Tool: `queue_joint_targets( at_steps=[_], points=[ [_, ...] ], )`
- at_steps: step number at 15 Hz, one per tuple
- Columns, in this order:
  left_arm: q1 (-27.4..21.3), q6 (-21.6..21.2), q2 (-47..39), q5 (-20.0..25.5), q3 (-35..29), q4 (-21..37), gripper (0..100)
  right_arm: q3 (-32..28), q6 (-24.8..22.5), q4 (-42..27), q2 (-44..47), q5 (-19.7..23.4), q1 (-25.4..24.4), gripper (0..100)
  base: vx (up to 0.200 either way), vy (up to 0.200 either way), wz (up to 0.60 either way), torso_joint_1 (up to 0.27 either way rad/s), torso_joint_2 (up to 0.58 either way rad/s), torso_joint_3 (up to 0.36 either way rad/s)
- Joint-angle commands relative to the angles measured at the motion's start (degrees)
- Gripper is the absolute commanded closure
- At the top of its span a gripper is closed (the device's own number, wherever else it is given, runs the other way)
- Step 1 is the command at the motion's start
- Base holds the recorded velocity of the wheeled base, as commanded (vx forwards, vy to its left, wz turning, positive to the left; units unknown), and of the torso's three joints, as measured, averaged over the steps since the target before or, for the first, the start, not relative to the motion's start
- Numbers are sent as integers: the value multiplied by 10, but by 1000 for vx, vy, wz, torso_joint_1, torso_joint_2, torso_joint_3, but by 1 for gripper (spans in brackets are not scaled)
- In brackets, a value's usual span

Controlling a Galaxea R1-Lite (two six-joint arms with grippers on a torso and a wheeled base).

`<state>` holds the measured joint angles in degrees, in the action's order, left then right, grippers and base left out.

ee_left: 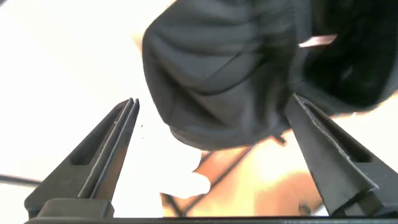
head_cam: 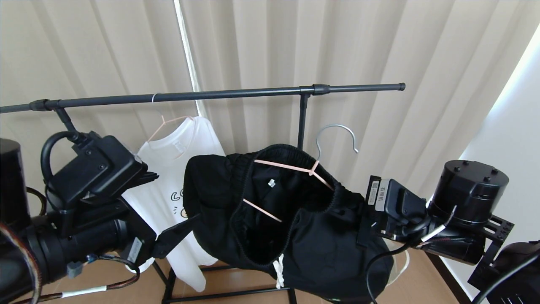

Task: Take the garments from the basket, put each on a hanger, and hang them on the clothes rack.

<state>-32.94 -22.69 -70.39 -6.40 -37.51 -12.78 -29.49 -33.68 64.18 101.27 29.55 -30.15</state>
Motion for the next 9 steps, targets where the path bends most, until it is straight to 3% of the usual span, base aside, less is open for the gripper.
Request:
queue_joint_targets(
  at_steps=[1,3,4,6,9],
  points=[
    [13,-10,14,42,-145,173,0,-9,-3,-13,10,28,21,100,0,0,0,0,0,0],
    [29,-46,-2,68,-220,267,0,-19,-3,-17,26,90,39,100,0,0,0,0,0,0],
    [31,-54,-6,70,-225,271,0,-19,-3,-17,28,96,41,100,0,0,0,0,0,0],
    [32,-110,-39,115,-238,275,0,-18,-2,-17,29,131,46,100,0,0,0,0,0,0],
    [29,-164,-86,131,-259,276,0,-15,-2,-29,22,140,44,100,0,0,0,0,0,0]
  ],
)
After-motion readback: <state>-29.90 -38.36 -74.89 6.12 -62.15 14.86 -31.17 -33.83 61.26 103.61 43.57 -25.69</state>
